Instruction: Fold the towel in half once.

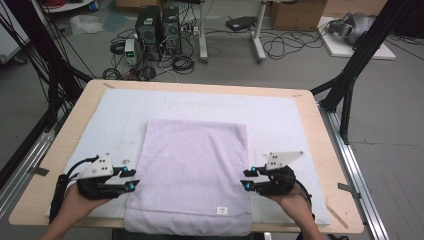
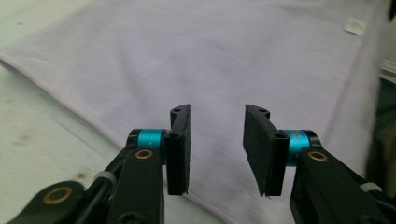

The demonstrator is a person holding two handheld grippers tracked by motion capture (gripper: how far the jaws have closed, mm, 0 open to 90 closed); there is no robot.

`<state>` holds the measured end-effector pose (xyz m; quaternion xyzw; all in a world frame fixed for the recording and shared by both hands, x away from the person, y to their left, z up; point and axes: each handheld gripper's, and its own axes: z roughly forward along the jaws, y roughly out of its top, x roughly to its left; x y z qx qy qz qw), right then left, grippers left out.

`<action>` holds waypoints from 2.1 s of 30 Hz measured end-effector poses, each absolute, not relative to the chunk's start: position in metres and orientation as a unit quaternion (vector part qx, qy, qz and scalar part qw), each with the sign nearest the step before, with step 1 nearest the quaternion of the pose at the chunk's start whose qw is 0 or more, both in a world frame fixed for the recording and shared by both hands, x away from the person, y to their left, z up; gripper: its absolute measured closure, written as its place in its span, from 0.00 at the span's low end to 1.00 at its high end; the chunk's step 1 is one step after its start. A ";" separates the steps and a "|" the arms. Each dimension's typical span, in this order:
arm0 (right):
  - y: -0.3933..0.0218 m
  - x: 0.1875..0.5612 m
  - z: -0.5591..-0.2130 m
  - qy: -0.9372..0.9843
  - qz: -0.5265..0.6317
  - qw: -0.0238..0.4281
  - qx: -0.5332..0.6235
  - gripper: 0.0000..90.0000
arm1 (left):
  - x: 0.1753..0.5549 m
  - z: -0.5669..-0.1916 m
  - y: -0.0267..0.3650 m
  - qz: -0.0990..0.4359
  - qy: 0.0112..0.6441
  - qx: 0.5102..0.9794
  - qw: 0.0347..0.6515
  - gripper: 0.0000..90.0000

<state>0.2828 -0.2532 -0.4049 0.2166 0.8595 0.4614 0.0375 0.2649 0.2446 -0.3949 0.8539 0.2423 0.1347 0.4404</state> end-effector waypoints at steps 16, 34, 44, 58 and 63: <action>-0.259 0.434 -0.414 0.851 0.395 0.111 0.329 0.42 | 0.426 -0.427 0.237 0.147 0.395 0.818 0.391 0.61; -0.242 0.464 -0.434 0.862 0.368 0.091 0.337 0.96 | 0.448 -0.432 0.224 0.177 0.423 0.800 0.386 0.95; -0.238 0.485 -0.334 0.855 0.370 0.205 0.300 0.97 | 0.470 -0.330 0.218 0.272 0.383 0.779 0.415 0.95; -0.245 0.474 -0.372 0.856 0.366 0.133 0.340 0.48 | 0.459 -0.365 0.233 0.237 0.391 0.801 0.387 0.59; -0.239 0.440 -0.388 0.862 0.380 0.122 0.313 0.51 | 0.430 -0.378 0.232 0.212 0.366 0.811 0.405 0.57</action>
